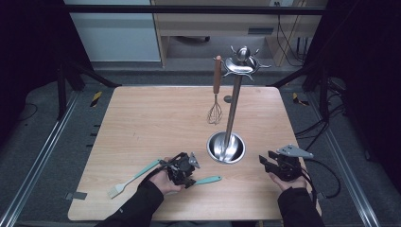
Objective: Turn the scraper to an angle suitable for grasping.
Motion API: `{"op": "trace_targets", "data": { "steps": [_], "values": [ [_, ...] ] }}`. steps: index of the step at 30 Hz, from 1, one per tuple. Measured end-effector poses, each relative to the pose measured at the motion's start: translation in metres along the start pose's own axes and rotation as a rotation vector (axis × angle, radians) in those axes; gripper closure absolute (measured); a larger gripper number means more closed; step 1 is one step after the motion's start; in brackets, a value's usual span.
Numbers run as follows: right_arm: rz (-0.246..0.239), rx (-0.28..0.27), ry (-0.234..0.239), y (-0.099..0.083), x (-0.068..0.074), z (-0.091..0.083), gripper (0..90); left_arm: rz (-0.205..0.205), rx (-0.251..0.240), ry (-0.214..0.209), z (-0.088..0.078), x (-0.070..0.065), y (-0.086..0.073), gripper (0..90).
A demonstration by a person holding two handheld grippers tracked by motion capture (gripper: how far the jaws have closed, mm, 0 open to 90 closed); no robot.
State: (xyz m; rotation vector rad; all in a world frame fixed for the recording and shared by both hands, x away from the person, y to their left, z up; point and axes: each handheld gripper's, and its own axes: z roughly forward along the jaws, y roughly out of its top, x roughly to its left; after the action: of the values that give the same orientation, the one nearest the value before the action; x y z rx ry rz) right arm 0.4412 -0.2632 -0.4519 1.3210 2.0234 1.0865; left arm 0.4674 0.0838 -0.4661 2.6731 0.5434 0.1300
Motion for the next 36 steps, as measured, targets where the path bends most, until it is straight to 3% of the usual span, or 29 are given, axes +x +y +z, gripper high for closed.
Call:
{"op": "trace_targets", "data": {
  "steps": [3,7,10,13,19,26,29,31,36],
  "values": [
    [0.001,-0.001,0.0,0.0,0.0,-0.001,55.6,0.008,0.008,-0.003,0.0,-0.001,0.001,67.8],
    [-0.001,-0.001,0.002,0.0,0.0,-0.001,55.7,0.021,0.041,-0.016,0.004,-0.004,0.0,66.3],
    [-0.002,-0.001,0.002,0.0,0.0,-0.001,56.0,0.017,0.037,-0.02,0.005,-0.005,0.002,67.4],
    [-0.002,0.0,0.003,0.001,0.001,0.0,56.3,0.014,0.037,-0.033,0.006,-0.006,0.003,76.6],
    [0.0,0.001,0.004,0.001,0.001,-0.001,56.6,0.007,0.046,-0.021,0.006,-0.009,0.005,78.1],
    [0.0,-0.001,0.004,0.001,0.001,-0.001,56.7,-0.043,0.03,-0.012,0.003,-0.008,-0.002,79.6],
    [0.0,-0.003,0.003,0.001,0.001,-0.001,56.7,-0.061,0.023,0.023,0.001,-0.005,-0.006,80.4],
    [0.001,-0.003,0.004,0.001,0.001,-0.001,56.7,-0.08,0.019,0.021,0.0,0.0,-0.01,80.4],
    [-0.002,-0.001,0.0,0.001,0.0,-0.001,56.7,-0.125,0.037,0.042,-0.006,0.005,-0.021,80.4]
  ]
}}
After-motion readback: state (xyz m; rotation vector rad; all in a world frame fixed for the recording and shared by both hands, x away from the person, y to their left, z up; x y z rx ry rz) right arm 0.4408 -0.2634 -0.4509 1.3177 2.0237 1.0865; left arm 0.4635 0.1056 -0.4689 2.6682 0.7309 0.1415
